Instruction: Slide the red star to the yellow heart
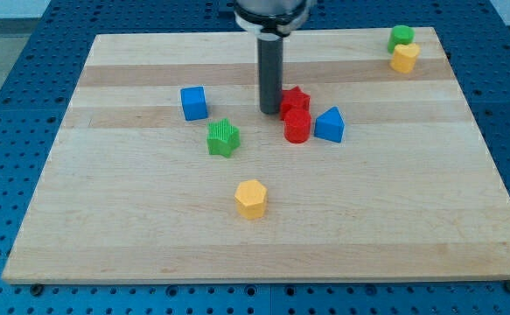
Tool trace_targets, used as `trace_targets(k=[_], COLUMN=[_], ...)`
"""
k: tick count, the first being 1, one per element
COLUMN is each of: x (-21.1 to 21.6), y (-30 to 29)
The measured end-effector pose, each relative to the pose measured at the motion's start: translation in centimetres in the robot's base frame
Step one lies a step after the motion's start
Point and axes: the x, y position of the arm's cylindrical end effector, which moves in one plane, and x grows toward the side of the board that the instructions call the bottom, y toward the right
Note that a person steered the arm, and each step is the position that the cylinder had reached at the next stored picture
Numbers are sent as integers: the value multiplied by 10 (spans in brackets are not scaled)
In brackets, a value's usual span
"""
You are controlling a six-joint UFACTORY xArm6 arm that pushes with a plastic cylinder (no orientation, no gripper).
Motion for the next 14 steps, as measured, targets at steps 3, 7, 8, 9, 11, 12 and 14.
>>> trace_targets(k=[3,7,8,9,11,12,14], x=[2,29,27,25,13,-1,0], y=[86,190,194,194,193,193,186])
